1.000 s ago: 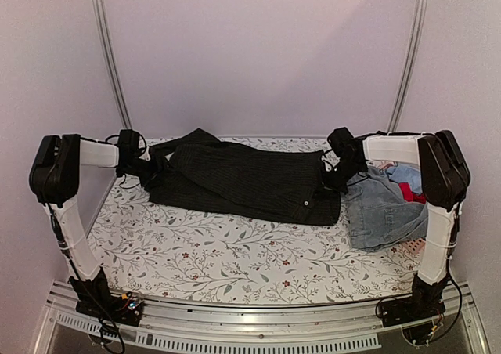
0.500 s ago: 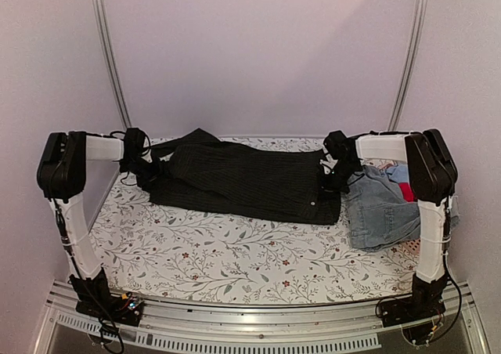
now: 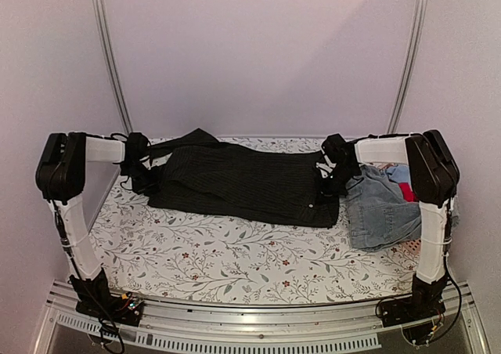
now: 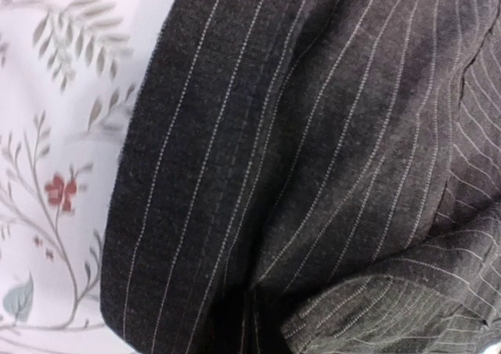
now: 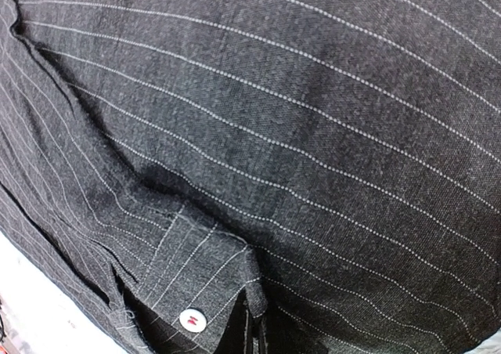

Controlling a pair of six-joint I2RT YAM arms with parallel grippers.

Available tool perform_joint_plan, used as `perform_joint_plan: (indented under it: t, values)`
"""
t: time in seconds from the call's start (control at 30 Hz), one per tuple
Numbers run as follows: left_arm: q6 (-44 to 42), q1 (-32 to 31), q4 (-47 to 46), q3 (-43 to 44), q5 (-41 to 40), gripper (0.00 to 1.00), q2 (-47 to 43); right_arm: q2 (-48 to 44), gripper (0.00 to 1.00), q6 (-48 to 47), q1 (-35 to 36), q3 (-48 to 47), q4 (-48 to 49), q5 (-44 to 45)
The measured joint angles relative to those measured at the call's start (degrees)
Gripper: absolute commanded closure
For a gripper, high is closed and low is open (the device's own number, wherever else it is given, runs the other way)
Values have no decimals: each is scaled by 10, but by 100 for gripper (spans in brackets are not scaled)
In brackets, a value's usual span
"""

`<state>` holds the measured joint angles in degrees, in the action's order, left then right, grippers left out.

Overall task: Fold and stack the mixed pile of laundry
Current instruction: Move the 1/3-folded shirt to the center of the board.

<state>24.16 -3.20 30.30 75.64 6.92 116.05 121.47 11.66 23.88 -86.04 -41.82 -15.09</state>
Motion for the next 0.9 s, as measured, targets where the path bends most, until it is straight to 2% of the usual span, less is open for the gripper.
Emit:
perform_joint_plan:
  t: [0.23, 0.4, 0.53, 0.77, 0.83, 0.9]
  values:
    - [12, 10, 5, -120, -7, 100, -90, -68, 100, 5, 46, 111, 30, -31]
    - [13, 50, 13, -179, -11, 100, -141, -103, 100, 19, 73, 164, 28, -60]
    - [5, 79, 31, -185, -15, 90, -150, -116, 100, 24, 81, 178, 13, -64]
    - [-4, 81, 44, -177, -20, 89, -147, -127, 100, 19, 83, 177, -21, -49]
    - [-4, 81, 46, -176, -22, 82, -147, -131, 94, 17, 83, 179, -25, -45]
    - [-7, 81, 47, -176, -22, 68, -147, -134, 77, 12, 83, 183, -28, -43]
